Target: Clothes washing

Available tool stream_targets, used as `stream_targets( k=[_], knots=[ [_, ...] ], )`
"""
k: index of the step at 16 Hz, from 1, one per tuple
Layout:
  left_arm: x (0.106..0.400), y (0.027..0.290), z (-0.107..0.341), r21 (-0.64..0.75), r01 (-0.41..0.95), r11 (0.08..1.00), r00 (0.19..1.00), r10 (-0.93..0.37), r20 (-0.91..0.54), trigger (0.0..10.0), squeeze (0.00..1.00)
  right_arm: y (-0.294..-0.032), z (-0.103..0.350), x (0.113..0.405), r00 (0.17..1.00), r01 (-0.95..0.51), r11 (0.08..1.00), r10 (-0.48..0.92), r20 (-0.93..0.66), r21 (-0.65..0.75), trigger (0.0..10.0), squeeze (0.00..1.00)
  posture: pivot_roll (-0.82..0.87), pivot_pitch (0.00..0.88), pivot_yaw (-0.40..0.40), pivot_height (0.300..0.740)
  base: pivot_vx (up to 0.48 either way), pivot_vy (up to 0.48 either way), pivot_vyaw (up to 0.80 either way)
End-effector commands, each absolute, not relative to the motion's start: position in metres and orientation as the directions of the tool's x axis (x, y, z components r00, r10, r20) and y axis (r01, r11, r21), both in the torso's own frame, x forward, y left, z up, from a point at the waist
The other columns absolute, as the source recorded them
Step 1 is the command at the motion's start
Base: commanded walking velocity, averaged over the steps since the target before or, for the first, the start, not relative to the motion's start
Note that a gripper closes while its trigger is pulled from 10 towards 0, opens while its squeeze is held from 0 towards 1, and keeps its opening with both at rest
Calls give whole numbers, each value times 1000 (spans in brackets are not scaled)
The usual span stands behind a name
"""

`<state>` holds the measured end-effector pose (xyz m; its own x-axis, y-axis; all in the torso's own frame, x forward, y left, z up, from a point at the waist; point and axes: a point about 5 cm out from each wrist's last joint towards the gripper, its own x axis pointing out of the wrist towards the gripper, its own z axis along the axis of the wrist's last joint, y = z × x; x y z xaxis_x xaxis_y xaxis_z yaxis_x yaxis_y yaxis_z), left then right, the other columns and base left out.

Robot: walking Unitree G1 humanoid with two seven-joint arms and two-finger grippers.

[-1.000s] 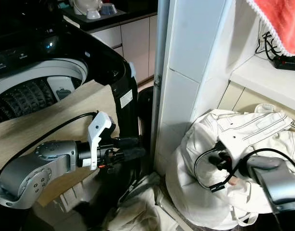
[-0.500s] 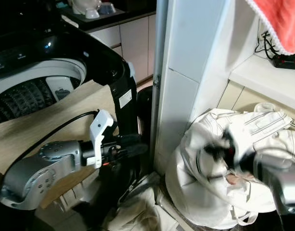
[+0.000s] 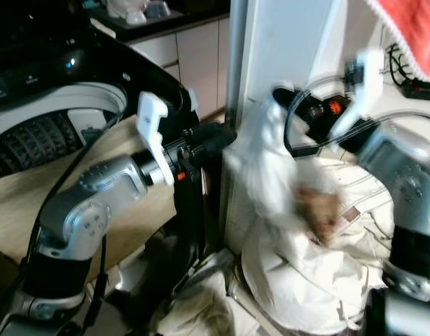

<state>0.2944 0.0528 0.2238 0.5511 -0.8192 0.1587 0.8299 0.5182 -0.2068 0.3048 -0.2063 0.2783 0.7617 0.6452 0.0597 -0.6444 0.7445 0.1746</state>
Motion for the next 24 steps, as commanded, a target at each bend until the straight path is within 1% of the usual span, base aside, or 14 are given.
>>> stream_targets(
  k=[1, 2, 4, 5, 8, 9, 10, 11, 12, 13, 14, 17, 19, 24],
  knots=[
    [295, 48, 230, -241, 840, 486, 532, -825, 188, 10000, 1000, -197, 290, 305, 737, -674, 718, 669, 96, 175, 0, 0, -94, 0, 21, 740, 0, 0, 0],
    [294, 41, 232, -241, 855, 460, 507, -837, 203, 10000, 1000, -187, 302, 309, 721, -692, 698, 680, 129, 187, 0, 0, -94, 0, 20, 740, 0, 0, 0],
    [296, 36, 232, -247, 857, 451, 502, -840, 205, 10000, 1000, -179, 312, 311, 704, -709, 672, 691, 163, 212, 0, 0, -95, 0, 15, 740, 0, 0, 0],
    [298, 32, 229, -240, 849, 471, 517, -834, 194, 10000, 1000, -168, 321, 311, 678, -735, 642, 710, 193, 219, 0, 0, -95, 0, 15, 740, 0, 0, 0],
    [303, 25, 224, -218, 829, 515, 552, -816, 173, 10000, 1000, -148, 325, 312, 649, -760, 613, 733, 203, 214, 0, 0, -94, 0, 12, 740, 0, 0, 0],
    [304, 24, 224, -211, 825, 525, 560, -811, 170, 10000, 1000, -146, 325, 312, 645, -763, 609, 736, 205, 217, 0, 0, -94, 0, 12, 740, 0, 0, 0],
    [305, 22, 222, -167, 818, 551, 573, -806, 147, 10000, 1000, -145, 325, 312, 644, -764, 607, 736, 209, 219, 0, 0, -92, 0, 12, 740, 0, 0, 0],
    [307, 22, 221, -133, 805, 578, 593, -794, 136, 10000, 969, -144, 325, 312, 645, -763, 606, 735, 211, 223, 0, 0, -90, 0, 15, 740, 0, 0, 0],
    [310, 21, 219, -112, 794, 598, 608, -783, 133, 10000, 204, -143, 325, 312, 650, -759, 611, 730, 210, 226, 0, 0, -90, 0, 15, 740, 0, 0, 0],
    [310, 21, 219, -117, 791, 600, 612, -779, 137, 3569, 0, -143, 325, 312, 654, -755, 613, 727, 210, 231, 0, 0, -90, 0, 17, 740, 0, 0, 0],
    [311, 22, 217, -113, 788, 606, 616, -777, 128, 0, 0, -144, 324, 312, 661, -749, 619, 720, 209, 236, 0, 0, -88, 0, 17, 740, 0, 0, 0],
    [309, 27, 216, -133, 788, 601, 615, -777, 136, 0, 0, -147, 324, 312, 675, -737, 633, 706, 214, 238, 0, 0, -86, 0, 20, 740, 0, 0, 0],
    [311, 32, 214, -144, 768, 625, 641, -754, 145, 0, 0, -147, 324, 312, 681, -732, 637, 699, 218, 241, 0, 0, -83, 0, 20, 740, 0, 0, 0],
    [315, 33, 216, -155, 751, 642, 661, -733, 162, 0, 0, -147, 325, 312, 682, -731, 638, 698, 221, 240, 0, 0, -81, 0, 20, 740, 0, 0, 0]
  ],
)
